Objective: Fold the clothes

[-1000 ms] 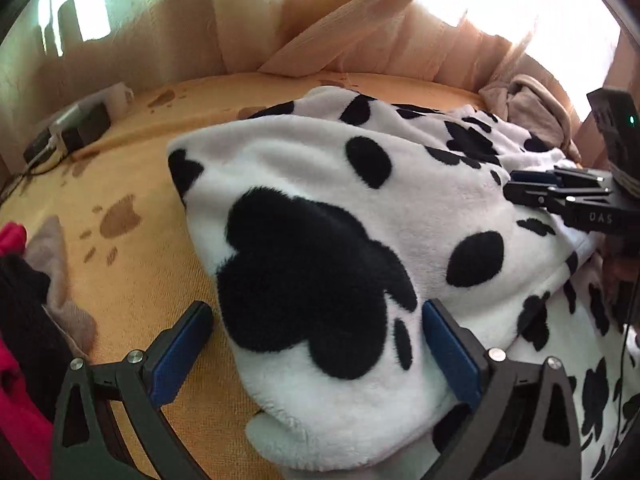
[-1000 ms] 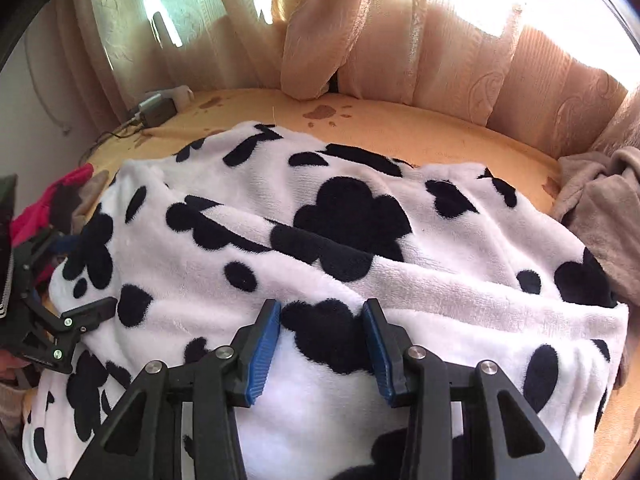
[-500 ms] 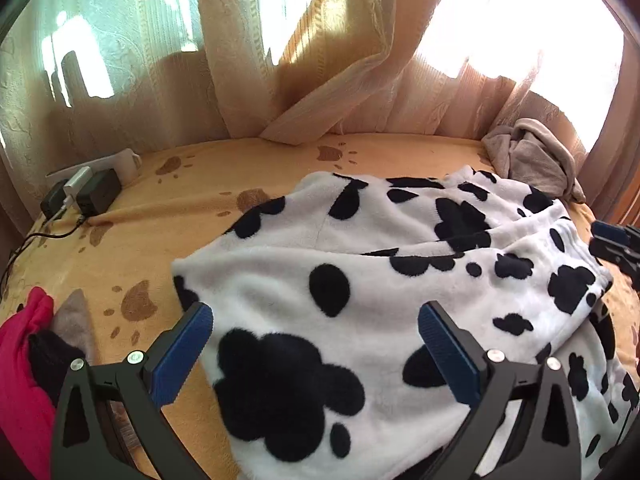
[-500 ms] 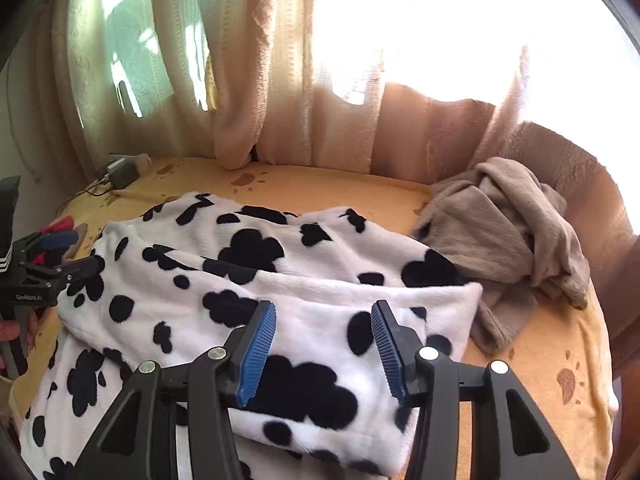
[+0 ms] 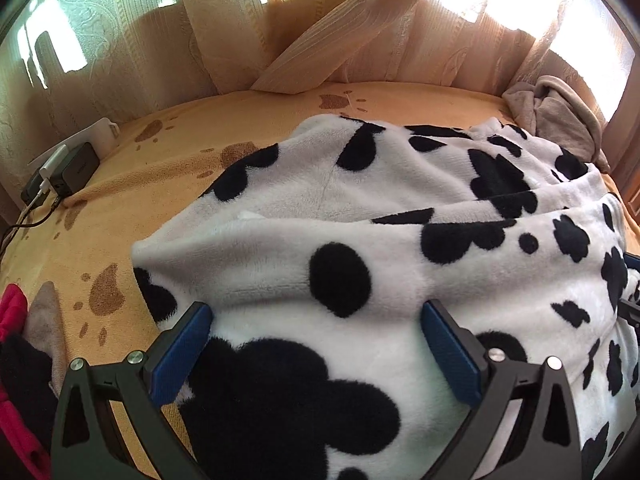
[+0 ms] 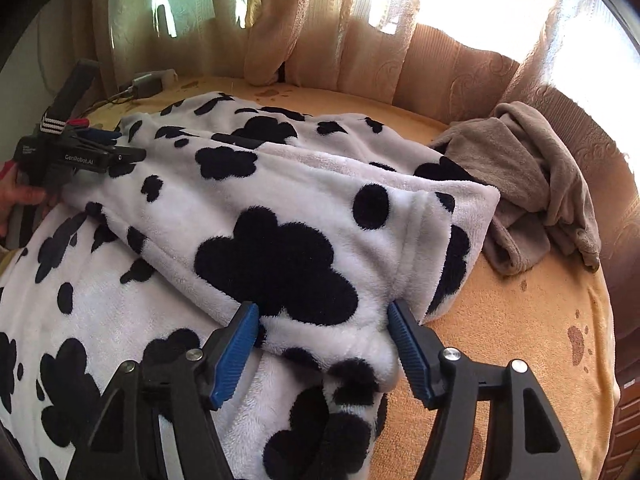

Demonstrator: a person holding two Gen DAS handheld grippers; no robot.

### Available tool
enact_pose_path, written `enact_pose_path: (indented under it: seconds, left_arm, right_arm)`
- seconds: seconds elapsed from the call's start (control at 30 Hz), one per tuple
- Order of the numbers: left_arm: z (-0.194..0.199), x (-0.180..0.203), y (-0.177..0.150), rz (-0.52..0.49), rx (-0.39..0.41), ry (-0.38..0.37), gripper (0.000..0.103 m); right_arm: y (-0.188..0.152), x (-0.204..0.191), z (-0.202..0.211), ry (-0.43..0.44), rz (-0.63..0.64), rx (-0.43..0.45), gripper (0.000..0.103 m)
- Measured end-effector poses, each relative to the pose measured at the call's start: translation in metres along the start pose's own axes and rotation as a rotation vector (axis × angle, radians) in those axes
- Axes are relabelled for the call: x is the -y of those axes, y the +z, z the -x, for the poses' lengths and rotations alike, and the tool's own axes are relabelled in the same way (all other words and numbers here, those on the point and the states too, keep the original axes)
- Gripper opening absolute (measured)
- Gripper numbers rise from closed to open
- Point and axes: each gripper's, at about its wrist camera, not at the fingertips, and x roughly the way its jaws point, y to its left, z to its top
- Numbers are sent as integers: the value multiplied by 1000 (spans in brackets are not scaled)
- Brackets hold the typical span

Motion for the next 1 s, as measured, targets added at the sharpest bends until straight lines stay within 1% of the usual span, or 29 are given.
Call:
enact_pose_path:
  seconds: [0.03,0.13,0.2,0.27,0.33,0.37,0.4,0.47,0.5,0.6,0.67,0.7,0.77,0.83,0.87,0.93,0.97,1.0]
  left_arm:
    - [3,0,2,1,-7,1,103]
    - [17,-3,11,1,20,8,103]
    - [22,-7,21,30,35,-36,103]
    - [20,-7,31,44,43,-59,103]
    - [14,-6,42,49,42,-64,103]
    - [6,-4,47,44,26,-49,103]
    - [-1,-4,49,42,10,-40,103]
    - [-12,-8,50,43,-20,-45,103]
    - [-17,-10,50,44,-35,-47,103]
    - [-33,-15,50,46,-81,-53,103]
    - [-41,-19,51,47,-104,-56,103]
    - [-40,-20,55,49,-99,-53,103]
    - [-37,-24,66,55,-85,-64,103]
    - [-33,-30,82,64,-59,-90,103]
    - [-30,-33,91,61,-40,-92,103]
    - [-25,-37,109,24,-4,-91,103]
    - [-26,-36,116,-12,-4,-121,103]
    - [-30,-35,120,-48,-20,-166,103]
  right_arm:
    - [5,1,5,4,-4,8,70]
    - [25,15,21,6,-52,61,70]
    - [40,27,30,2,-98,104,70]
    - [52,39,21,12,-146,105,71]
    - [61,43,3,21,-154,82,71]
    - [64,43,-6,22,-150,71,71]
    - [66,44,-15,4,-146,57,71]
    - [63,51,-36,-7,-166,-5,71]
    - [59,54,-41,11,-177,-17,73]
    - [51,61,-50,65,-196,-43,75]
    - [59,61,-43,60,-187,-36,76]
    - [64,61,-40,57,-183,-31,76]
    - [86,60,-27,70,-137,26,76]
    - [113,59,-21,59,-81,70,76]
    - [126,59,-25,61,-57,71,76]
    - [151,62,-40,62,-27,56,76]
    - [162,66,-52,73,-31,35,76]
    - [170,70,-64,95,-30,14,76]
